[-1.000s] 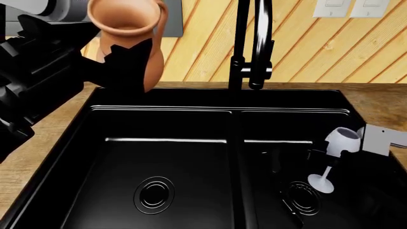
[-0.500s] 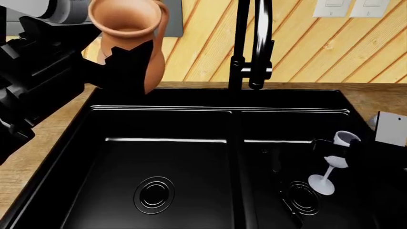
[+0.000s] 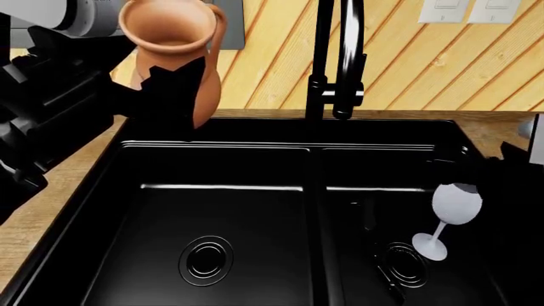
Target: Pick the jug and wine glass and place them in the sink. Then turn on the water.
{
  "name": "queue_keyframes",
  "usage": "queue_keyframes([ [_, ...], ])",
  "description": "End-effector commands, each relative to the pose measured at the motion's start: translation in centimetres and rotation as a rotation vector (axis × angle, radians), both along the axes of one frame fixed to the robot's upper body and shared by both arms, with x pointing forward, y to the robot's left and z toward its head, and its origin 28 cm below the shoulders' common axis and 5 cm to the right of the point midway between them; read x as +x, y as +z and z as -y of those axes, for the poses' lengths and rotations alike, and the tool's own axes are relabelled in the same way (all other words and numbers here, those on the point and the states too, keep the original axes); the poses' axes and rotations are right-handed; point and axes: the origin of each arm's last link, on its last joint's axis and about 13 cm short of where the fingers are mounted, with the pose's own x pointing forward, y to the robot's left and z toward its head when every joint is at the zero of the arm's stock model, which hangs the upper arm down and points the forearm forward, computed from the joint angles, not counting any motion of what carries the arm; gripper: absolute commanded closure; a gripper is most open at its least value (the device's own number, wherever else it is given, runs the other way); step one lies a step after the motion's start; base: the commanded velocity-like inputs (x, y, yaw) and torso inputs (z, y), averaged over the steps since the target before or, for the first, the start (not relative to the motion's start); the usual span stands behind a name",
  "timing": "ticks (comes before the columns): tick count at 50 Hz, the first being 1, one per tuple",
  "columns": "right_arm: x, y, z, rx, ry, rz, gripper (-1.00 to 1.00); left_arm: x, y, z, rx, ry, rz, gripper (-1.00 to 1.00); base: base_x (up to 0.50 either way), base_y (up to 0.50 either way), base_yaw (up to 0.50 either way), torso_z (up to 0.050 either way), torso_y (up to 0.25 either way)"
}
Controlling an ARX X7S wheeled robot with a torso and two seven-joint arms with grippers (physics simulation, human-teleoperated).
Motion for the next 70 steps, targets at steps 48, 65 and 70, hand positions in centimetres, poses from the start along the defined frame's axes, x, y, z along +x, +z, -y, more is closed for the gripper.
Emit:
queue_keyframes([
  [48,-3.7,8.3,-1.7,-0.150,0.000,0.210,-1.00,2.2,-6.2,0.6,-0.148,-0.059,-0.212,1.00,0.00,0.00,0.00,0.001,0.001],
  [65,-3.8,8.4,-1.7,-0.158,-0.005,0.210,-1.00,2.7,-8.3,1.2,-0.174,-0.097,-0.275,1.00,0.00,0.00,0.00,0.001,0.001],
  [70,-3.7,8.4,-1.7,-0.158,-0.005,0.210,-1.00,2.8,-8.5,1.4,-0.181,-0.106,-0.288,1.00,0.00,0.00,0.00,0.000,0.002],
])
